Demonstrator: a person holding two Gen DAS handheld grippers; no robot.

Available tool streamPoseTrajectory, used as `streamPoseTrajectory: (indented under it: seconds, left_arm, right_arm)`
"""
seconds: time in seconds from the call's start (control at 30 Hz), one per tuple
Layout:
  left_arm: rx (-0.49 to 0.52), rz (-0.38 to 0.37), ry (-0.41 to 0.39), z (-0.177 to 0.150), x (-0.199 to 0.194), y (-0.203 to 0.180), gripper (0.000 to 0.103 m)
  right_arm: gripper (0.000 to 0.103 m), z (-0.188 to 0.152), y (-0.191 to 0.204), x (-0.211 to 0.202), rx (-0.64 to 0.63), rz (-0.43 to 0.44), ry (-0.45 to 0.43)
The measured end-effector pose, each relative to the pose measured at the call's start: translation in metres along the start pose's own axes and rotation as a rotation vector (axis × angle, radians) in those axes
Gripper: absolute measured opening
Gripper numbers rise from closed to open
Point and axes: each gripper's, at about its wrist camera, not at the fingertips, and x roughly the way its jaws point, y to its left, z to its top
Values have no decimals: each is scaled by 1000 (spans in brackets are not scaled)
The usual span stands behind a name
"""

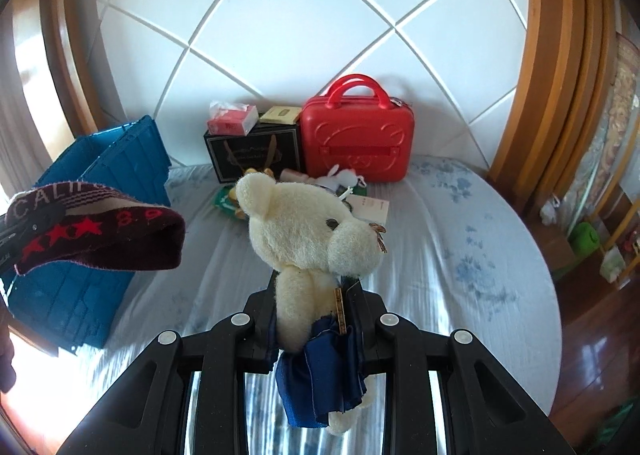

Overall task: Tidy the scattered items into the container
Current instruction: 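Lift the maroon hat with the left gripper toward the crate while the right gripper carries the white bear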

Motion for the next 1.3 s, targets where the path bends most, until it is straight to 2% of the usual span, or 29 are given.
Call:
streamPoseTrajectory:
  seconds: [0.27,0.73,1.3]
  left_arm:
    - [4,3,-41,8,-23,26,9]
    - [-21,11,-103,7,-64,84,9]
    - [-59,37,-149,2,-93,149,9]
  right_arm:
    - [26,17,22,-20,-12,1,-47]
    - [26,38,86,-42,-56,7,-104]
    - [26,60,162,-48,-87,41,-135]
